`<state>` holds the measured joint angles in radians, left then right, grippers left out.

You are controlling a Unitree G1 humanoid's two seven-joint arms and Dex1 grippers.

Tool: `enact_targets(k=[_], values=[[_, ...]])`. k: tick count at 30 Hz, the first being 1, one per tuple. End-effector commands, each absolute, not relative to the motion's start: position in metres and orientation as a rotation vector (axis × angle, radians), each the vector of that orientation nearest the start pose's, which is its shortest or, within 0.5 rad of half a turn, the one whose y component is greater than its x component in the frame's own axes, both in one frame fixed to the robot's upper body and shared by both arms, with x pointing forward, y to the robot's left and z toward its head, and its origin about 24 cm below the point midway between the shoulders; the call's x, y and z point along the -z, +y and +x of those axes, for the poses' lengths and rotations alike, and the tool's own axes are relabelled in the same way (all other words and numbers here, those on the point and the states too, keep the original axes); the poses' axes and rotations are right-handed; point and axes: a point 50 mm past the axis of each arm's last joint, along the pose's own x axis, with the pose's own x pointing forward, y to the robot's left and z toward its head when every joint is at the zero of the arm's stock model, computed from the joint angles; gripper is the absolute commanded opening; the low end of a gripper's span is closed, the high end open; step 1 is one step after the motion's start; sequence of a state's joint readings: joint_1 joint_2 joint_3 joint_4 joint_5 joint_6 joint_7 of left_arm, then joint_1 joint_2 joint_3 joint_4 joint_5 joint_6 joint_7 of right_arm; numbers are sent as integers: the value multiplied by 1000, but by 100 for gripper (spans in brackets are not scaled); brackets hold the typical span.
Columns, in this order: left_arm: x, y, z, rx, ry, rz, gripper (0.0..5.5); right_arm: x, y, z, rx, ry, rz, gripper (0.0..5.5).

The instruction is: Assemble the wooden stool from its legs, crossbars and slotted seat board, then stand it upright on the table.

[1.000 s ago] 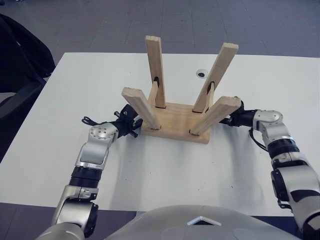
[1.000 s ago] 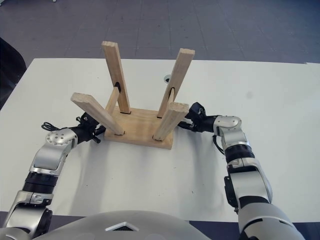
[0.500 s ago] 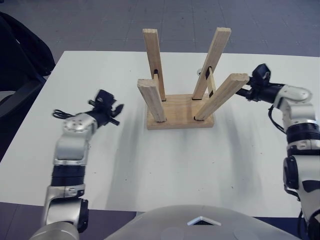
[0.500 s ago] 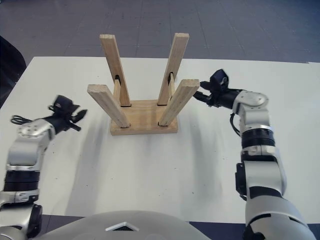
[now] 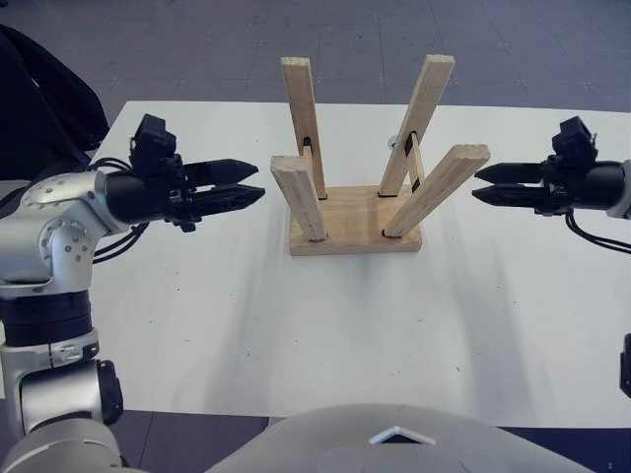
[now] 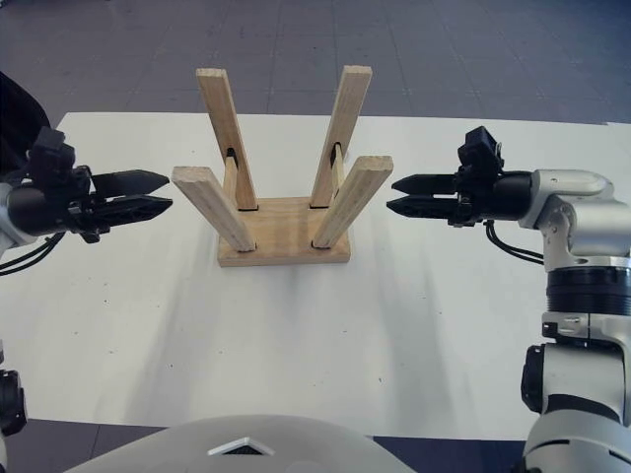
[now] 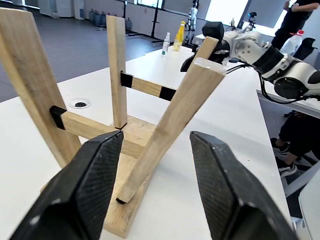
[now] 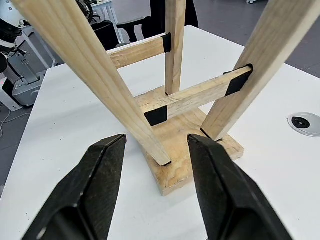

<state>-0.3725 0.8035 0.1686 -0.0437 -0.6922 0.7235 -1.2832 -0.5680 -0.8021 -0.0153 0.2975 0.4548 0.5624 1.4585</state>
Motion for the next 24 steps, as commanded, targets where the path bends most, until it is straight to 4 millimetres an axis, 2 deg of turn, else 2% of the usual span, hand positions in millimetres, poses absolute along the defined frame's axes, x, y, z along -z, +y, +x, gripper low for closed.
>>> enact_targets(k=[1,9,13,19,24], values=[[-184,222,273,1298,185,-52,248,-171,-233,304,-1315,326,-55,228],[-184,210,276,1392,204,-58,248,-176,-216,309,-1387,280,-40,228],[-183,210,279,1394,213,-69,248,-180,-217,302,-1426,280,-39,228],[-181,216,281,1380,225,-86,248,-181,-232,297,-1405,307,-69,228],[-177,215,281,1377,225,-95,248,-184,-219,292,-1452,270,-49,228]])
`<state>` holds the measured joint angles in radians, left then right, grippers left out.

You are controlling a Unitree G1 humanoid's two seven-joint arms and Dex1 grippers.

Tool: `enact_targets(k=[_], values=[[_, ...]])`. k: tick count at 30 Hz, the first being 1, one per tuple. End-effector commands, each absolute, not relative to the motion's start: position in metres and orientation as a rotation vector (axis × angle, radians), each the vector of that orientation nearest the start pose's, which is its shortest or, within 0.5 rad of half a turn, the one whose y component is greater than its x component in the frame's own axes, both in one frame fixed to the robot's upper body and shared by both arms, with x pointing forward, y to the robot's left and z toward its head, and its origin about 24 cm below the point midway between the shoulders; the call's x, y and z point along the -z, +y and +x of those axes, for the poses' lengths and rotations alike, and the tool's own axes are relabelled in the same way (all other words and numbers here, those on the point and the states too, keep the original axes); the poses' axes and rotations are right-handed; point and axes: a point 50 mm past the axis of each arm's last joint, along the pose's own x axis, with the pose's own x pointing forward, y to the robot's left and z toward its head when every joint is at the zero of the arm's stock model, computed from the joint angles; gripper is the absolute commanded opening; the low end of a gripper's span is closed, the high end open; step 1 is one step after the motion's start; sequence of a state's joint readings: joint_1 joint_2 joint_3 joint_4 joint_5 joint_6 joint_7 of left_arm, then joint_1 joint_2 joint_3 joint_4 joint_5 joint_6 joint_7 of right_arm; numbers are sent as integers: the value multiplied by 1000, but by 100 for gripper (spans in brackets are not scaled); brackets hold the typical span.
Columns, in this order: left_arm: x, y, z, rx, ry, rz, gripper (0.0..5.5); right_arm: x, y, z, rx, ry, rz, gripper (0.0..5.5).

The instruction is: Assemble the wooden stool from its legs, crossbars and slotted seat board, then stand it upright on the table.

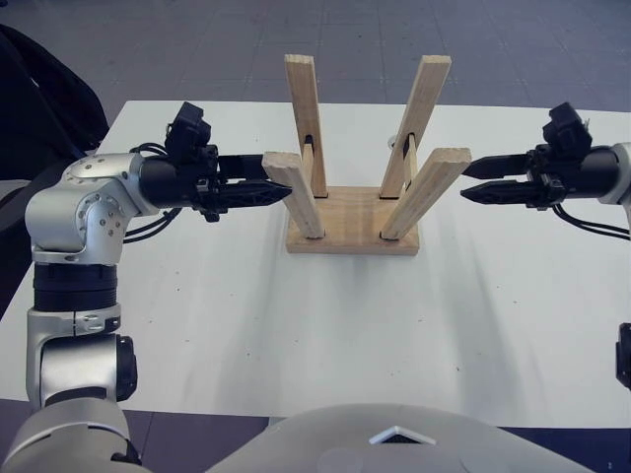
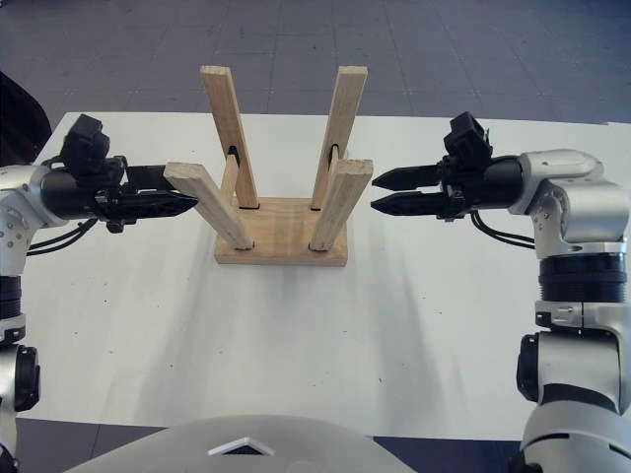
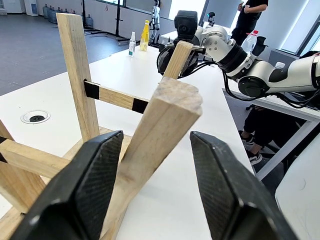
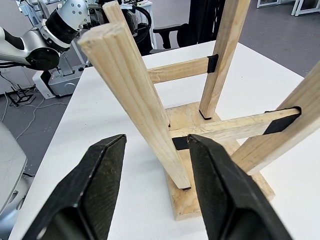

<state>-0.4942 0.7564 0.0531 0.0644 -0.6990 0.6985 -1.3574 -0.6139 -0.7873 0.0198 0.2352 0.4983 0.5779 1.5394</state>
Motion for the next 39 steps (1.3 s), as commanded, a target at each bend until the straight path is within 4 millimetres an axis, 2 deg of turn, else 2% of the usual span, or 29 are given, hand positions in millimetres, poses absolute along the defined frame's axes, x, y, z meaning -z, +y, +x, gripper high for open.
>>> enact_targets(k=[1,11,17,29,39], values=[[-176,215,281,1377,225,-96,248,-185,-216,291,-1457,257,-47,228],[-172,210,280,1367,220,-108,248,-192,-197,300,-1458,207,-37,228],[-169,210,278,1363,229,-109,254,-183,-201,301,-1433,235,-14,127],[-165,211,276,1350,245,-111,254,-165,-223,295,-1397,322,-33,123],[-162,209,274,1356,251,-112,254,-168,-217,295,-1407,303,-25,123]])
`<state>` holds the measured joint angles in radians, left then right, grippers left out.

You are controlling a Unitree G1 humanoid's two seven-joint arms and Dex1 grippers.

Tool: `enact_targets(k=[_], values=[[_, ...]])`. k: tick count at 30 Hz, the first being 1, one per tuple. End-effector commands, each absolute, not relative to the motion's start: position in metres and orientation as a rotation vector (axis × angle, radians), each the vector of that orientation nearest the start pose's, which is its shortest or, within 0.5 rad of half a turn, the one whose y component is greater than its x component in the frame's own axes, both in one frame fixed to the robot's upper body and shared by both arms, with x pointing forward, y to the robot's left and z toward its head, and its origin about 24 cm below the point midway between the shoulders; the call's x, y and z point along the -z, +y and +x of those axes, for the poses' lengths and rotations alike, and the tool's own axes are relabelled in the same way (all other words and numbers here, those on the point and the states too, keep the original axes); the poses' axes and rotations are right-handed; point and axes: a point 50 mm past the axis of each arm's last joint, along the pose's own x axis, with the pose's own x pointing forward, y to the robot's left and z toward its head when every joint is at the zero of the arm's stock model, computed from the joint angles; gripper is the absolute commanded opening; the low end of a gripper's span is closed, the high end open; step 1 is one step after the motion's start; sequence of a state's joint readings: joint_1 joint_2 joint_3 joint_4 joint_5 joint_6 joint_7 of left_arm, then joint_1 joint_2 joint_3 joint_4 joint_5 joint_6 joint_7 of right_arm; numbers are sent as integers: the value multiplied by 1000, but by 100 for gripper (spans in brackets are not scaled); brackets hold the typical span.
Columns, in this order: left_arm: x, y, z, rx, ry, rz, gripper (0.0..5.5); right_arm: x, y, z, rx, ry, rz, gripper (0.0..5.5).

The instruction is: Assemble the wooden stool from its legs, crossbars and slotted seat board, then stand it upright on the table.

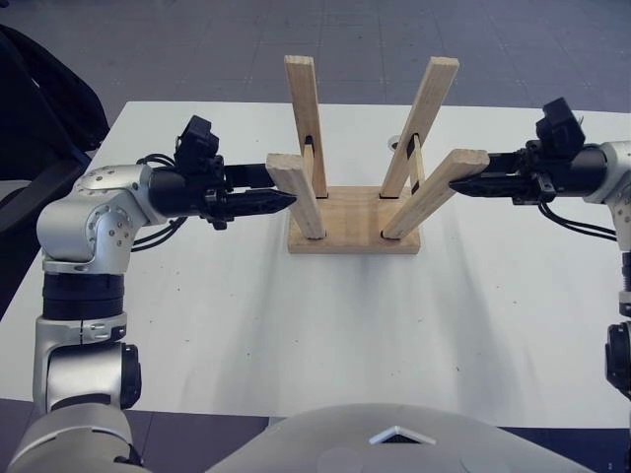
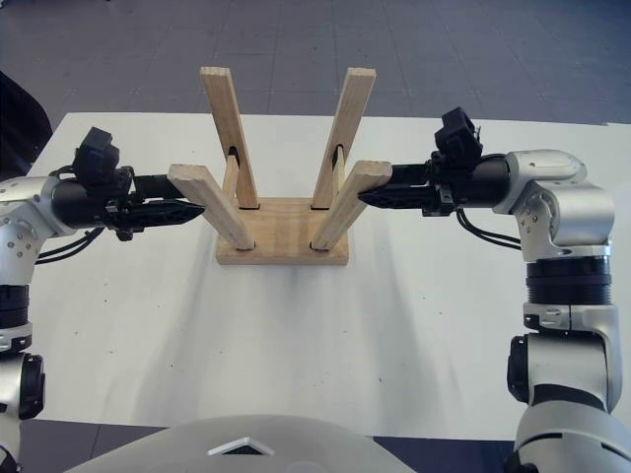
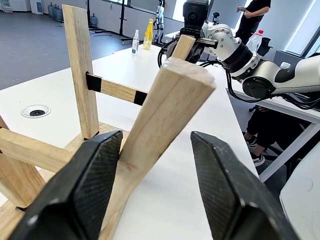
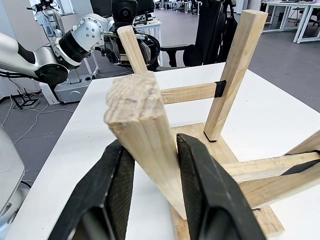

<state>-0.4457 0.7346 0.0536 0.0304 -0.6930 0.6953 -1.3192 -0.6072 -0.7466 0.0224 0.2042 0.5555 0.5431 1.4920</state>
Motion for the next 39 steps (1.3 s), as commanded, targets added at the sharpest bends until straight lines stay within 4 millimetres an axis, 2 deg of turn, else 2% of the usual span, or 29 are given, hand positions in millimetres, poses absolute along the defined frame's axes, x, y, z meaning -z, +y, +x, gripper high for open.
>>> enact_targets(k=[1,4,8,15,19,21,23,26,27,29,36,38,39], values=[[-161,209,274,1356,251,-113,254,-171,-216,294,-1410,291,-17,161],[-159,209,273,1352,256,-117,254,-179,-215,294,-1417,262,-1,218],[-159,208,272,1352,258,-122,254,-181,-219,294,-1380,266,-24,218],[-157,211,272,1336,260,-124,254,-185,-253,295,-1222,318,-185,218],[-156,209,272,1336,258,-127,254,-196,-263,309,-1057,239,-226,218],[-156,209,272,1336,258,-126,254,-209,-256,319,-957,131,-176,218],[-156,208,272,1337,259,-126,254,-228,-237,319,-925,-11,-32,218],[-155,209,272,1335,264,-124,254,-240,-201,300,-1033,-80,85,188],[-155,209,271,1334,264,-124,254,-240,-188,292,-1088,-74,90,162],[-155,209,271,1334,263,-124,254,-237,-171,283,-1135,-59,99,157],[-153,206,269,1341,266,-130,254,-244,-157,286,-1112,-82,125,157],[-153,206,268,1341,266,-131,254,-259,-154,282,-1150,-140,149,157],[-152,206,268,1342,267,-132,254,-277,-154,276,-1186,-221,169,157]])
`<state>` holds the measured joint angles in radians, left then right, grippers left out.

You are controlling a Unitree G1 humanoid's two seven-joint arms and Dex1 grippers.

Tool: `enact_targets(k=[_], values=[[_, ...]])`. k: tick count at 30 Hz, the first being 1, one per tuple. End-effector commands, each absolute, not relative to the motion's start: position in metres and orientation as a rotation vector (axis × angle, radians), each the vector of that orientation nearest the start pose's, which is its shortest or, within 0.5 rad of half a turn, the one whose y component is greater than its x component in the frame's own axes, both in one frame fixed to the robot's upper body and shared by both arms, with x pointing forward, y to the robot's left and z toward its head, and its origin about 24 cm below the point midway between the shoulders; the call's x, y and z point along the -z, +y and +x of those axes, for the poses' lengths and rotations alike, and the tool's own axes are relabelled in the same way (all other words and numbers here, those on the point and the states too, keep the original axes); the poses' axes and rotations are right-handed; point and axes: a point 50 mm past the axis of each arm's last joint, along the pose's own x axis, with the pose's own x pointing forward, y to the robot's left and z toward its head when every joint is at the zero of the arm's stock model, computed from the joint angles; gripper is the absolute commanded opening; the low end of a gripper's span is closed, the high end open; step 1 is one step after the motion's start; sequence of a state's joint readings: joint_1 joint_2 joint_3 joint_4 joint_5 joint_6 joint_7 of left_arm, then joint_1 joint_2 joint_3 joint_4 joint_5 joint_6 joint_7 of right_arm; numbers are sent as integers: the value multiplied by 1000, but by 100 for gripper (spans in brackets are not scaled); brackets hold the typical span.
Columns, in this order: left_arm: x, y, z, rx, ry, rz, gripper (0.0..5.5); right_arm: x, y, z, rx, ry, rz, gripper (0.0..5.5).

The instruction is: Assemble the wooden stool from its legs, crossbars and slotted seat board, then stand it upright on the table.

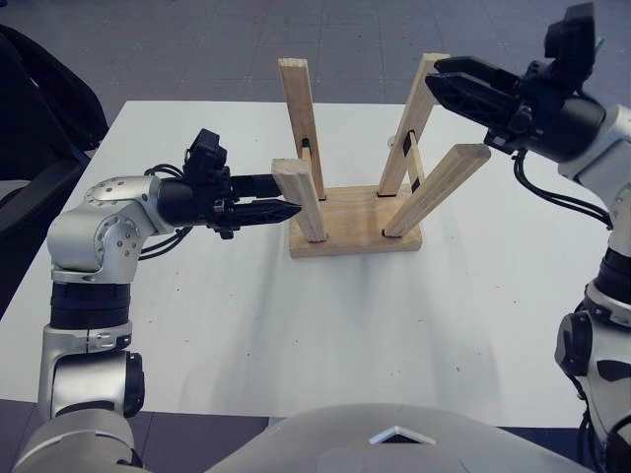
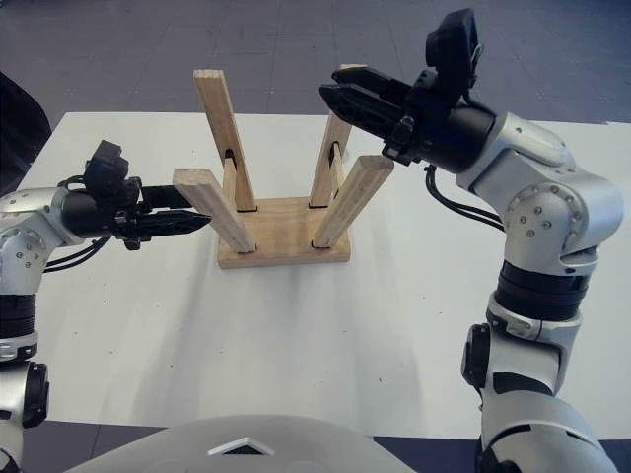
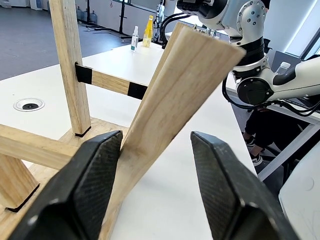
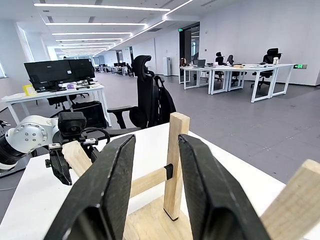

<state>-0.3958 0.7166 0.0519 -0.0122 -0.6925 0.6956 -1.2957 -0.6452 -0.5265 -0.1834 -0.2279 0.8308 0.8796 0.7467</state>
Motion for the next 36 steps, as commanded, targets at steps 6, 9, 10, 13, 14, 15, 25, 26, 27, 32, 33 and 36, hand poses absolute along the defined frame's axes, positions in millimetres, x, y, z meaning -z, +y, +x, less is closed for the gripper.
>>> enact_targets(k=[6,9,10,13,14,15,25,26,27,32,33,36], values=[[-149,207,264,1338,275,-143,254,-371,-162,253,-1180,-605,201,157],[-149,206,263,1340,278,-147,254,-353,-152,262,-1175,-497,192,157],[-149,205,263,1340,279,-148,254,-331,-143,268,-1194,-395,188,157],[-147,205,262,1336,281,-151,254,-213,-126,275,-1223,103,137,157],[-147,205,262,1334,280,-152,254,-173,-128,270,-1225,257,128,157],[-146,204,262,1334,280,-153,254,-139,-133,264,-1207,387,103,157],[-145,206,262,1324,283,-155,254,-238,-123,273,-1251,-30,233,157],[-145,206,263,1324,281,-155,254,-253,-124,268,-1274,-94,246,157],[-145,206,263,1323,280,-155,254,-268,-126,262,-1292,-160,258,157],[-148,210,262,1300,270,-157,254,-322,-169,271,-1119,-363,265,157],[-149,212,262,1293,266,-156,254,-319,-181,277,-1057,-345,232,157],[-151,217,262,1270,271,-145,254,-288,-223,296,-917,-208,156,157]])
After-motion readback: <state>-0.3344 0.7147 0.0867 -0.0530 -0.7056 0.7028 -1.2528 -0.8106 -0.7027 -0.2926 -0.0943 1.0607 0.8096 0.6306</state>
